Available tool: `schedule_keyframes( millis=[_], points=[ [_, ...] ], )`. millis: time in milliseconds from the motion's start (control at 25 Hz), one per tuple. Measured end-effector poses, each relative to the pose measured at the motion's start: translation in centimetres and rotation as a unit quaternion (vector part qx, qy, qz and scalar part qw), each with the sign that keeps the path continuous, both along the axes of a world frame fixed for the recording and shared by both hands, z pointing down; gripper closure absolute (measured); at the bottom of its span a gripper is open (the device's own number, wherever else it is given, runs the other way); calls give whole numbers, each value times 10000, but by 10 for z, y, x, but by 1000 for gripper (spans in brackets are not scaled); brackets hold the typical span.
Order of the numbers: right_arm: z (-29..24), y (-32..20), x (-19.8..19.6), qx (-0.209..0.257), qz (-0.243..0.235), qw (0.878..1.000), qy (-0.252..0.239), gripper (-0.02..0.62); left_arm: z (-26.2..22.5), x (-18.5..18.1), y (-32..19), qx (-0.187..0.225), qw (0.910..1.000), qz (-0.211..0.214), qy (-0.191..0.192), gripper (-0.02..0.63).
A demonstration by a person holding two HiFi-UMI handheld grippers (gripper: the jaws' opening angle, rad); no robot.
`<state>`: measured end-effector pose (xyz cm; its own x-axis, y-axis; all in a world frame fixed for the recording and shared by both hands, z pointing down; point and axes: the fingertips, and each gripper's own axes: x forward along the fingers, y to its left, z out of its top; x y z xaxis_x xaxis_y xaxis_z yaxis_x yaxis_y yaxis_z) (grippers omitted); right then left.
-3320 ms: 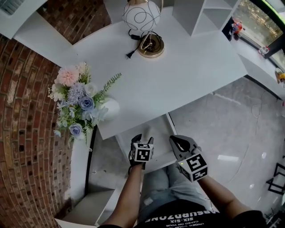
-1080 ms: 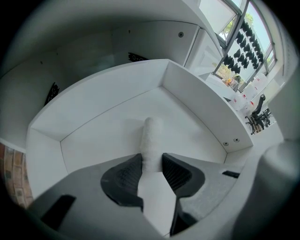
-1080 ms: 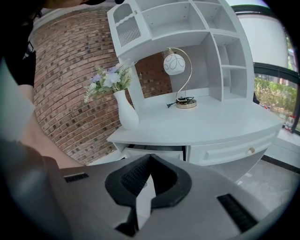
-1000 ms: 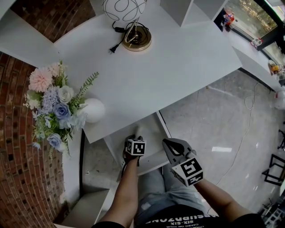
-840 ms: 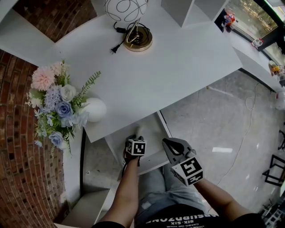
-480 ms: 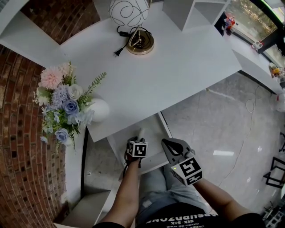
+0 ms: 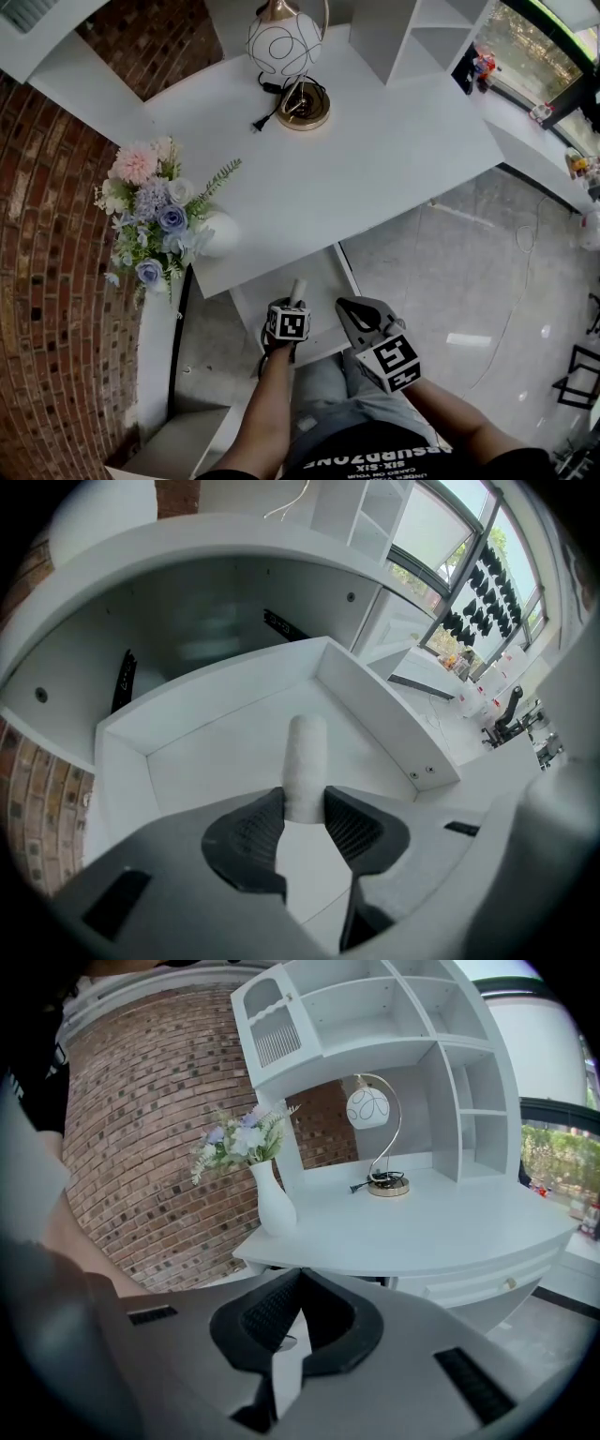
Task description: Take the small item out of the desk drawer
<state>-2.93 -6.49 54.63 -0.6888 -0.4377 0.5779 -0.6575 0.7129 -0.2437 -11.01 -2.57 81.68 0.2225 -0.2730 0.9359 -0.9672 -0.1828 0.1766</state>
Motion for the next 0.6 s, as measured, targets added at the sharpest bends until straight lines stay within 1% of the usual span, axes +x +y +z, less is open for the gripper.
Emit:
schedule_keyframes(
  millis=[80,280,480,600],
  points=[
    [-6,1,-1,27,-40,10000,-30,598,-9,-7,2,0,9999,-1,-148,468],
    [-20,3,-3,91,-143,9998,-94,598,-24,-6,7,127,9997,-210,81,468],
    [-30,5,-4,149,-236,9995,-138,597,-45,-12,7,272,9994,-194,50,468],
    [-36,6,-4,182,-293,9993,-158,597,-61,-17,7,310,9991,-280,32,468]
  ],
)
